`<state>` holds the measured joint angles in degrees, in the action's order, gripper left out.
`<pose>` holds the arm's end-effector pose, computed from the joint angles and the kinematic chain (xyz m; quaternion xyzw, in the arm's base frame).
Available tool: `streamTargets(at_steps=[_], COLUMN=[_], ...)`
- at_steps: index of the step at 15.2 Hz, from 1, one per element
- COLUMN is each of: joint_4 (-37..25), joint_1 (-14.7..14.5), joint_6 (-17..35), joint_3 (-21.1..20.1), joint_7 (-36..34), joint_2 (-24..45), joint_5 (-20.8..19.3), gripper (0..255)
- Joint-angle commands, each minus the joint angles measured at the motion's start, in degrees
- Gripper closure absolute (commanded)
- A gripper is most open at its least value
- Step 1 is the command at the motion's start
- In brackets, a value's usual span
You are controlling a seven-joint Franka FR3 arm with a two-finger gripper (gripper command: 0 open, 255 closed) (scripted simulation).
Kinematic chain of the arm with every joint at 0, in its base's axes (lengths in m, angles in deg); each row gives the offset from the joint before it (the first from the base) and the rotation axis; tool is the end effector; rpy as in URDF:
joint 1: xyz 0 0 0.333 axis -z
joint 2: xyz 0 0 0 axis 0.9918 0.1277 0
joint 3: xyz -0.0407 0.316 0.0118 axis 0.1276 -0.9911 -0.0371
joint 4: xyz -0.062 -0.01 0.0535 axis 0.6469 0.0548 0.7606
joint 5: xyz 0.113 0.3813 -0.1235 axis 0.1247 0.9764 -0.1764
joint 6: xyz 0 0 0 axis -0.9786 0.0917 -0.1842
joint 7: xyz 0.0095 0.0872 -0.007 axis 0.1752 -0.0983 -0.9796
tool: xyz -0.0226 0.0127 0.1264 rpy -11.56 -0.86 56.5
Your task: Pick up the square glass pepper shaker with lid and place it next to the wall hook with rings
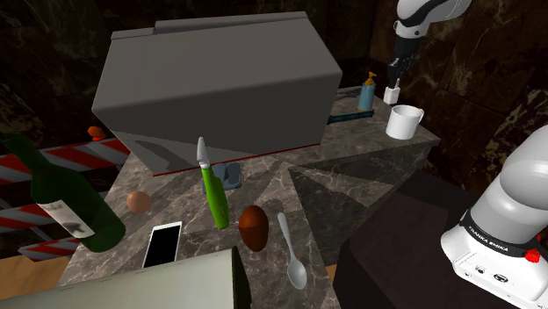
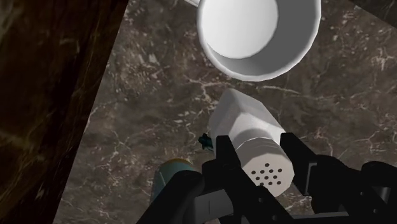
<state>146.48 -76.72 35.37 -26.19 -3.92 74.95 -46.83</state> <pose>0.4439 -0.2640 0.4374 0.9991 -0.0161 0.0292 0.0255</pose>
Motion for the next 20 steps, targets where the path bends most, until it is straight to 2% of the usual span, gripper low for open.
streamTargets(at_steps=[1, 11, 20], joint_4=[-1.2, -7.2, -0.4], joint_1=[0.0, -0.2, -4.2], joint_6=[-1.7, -8.9, -9.6], joint_3=[-0.1, -0.8, -10.1], joint_7=[0.0, -0.1, -13.6], joint_2=[-0.4, -1.8, -8.3], joint_5=[-0.1, -0.1, -0.2], gripper=[255, 255, 255])
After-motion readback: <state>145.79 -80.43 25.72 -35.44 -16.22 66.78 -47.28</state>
